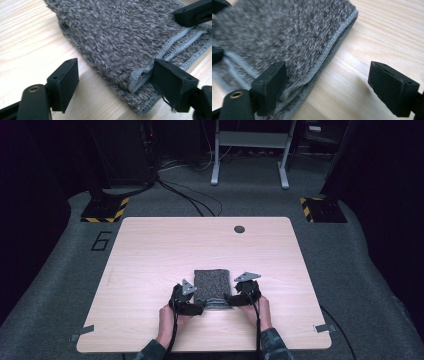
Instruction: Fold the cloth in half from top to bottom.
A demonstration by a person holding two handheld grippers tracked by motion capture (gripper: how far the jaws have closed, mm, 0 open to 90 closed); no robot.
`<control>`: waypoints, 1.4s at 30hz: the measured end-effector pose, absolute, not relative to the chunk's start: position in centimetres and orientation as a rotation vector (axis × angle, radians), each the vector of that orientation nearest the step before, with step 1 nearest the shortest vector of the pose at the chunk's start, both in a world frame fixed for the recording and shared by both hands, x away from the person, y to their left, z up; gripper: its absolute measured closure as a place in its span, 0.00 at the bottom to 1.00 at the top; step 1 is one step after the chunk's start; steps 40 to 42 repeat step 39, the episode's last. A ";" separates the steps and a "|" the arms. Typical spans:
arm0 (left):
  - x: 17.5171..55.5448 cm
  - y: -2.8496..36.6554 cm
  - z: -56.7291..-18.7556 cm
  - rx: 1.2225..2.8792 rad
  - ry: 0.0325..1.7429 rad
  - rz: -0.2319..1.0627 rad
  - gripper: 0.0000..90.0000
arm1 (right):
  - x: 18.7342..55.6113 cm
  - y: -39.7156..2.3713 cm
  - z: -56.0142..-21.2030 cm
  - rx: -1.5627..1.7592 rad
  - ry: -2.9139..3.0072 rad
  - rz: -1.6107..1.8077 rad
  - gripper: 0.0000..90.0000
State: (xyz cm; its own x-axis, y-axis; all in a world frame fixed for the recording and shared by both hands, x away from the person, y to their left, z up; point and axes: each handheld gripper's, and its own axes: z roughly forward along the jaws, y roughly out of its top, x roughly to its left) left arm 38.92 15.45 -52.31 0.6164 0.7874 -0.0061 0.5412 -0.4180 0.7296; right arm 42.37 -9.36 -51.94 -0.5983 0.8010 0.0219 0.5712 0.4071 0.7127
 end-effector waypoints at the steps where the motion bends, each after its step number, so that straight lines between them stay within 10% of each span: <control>1: 38.7 15.7 -52.1 2.112 1.038 0.447 0.22 | 42.2 -9.5 -51.8 1.205 2.340 1.017 0.16; 26: 36.8 28.8 -52.6 1.961 1.353 0.570 0.16 | 36.9 -21.8 -51.3 1.408 2.065 0.877 0.11; 42: 37.2 29.4 -53.1 1.944 1.377 0.622 0.15 | 37.1 -23.7 -53.0 1.518 2.006 0.869 0.04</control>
